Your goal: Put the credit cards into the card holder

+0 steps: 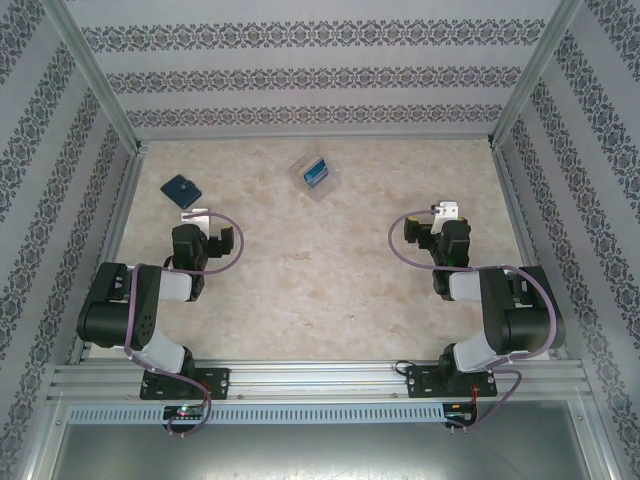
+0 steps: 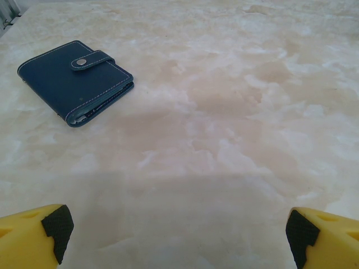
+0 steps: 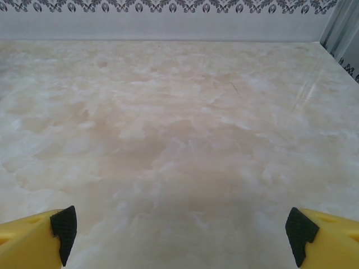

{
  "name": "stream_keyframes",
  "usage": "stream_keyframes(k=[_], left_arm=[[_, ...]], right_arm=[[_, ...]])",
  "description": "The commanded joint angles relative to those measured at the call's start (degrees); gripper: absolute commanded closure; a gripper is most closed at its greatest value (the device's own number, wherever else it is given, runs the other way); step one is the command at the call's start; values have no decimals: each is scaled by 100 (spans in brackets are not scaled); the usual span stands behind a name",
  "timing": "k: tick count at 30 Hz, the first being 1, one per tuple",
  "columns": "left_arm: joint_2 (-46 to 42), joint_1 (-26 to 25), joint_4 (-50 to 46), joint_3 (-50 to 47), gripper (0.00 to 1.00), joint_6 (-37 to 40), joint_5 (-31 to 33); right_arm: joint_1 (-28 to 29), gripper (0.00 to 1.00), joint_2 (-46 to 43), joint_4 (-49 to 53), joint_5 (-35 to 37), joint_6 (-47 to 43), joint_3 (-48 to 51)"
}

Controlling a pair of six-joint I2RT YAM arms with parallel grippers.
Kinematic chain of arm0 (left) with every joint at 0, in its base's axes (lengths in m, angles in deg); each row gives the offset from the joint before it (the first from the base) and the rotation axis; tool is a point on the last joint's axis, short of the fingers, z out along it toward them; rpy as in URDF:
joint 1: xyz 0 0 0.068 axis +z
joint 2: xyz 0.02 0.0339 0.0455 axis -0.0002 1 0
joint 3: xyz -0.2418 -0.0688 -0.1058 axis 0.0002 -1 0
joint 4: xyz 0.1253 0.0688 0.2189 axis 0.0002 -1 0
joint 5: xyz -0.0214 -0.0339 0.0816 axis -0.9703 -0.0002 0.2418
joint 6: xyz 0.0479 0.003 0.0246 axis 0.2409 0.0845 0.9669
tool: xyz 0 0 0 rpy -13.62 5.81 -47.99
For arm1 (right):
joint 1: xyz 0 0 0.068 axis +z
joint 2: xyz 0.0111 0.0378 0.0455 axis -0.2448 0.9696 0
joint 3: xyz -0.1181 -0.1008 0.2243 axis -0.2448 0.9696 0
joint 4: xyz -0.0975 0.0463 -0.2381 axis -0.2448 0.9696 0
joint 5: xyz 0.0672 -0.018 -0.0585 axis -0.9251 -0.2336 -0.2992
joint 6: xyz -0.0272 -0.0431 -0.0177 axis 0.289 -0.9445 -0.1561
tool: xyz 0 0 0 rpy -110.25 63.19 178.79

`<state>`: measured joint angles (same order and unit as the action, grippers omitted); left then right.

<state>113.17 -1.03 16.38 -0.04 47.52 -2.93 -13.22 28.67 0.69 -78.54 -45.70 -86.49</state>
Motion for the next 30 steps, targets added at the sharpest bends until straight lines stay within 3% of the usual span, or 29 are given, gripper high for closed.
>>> stream_keyframes(k=[1, 16, 19, 22, 25, 28, 30], left_arm=[[-27, 67, 149, 91, 1, -32, -51], [-41, 67, 162, 93, 1, -23, -36], [-263, 67, -267, 213, 1, -58, 59], [-1070, 66, -1804, 671, 1, -222, 306], [-1691, 75, -4115, 1690, 1, -1470, 1321], [-1563, 96, -5907, 2618, 1, -3053, 2510], [-1209, 223, -6467, 3180, 1, -3116, 2413]], right_arm=[[-16, 2, -23, -118, -84, 26, -71], [-16, 2, -27, -119, -83, 30, -67], [-16, 2, -28, -118, -88, 25, -65], [-16, 2, -22, -118, -82, 26, -67], [-16, 2, -28, -124, -86, 27, -67], [-16, 2, -23, -124, -81, 24, -64], [-16, 2, -28, -120, -85, 26, -67]])
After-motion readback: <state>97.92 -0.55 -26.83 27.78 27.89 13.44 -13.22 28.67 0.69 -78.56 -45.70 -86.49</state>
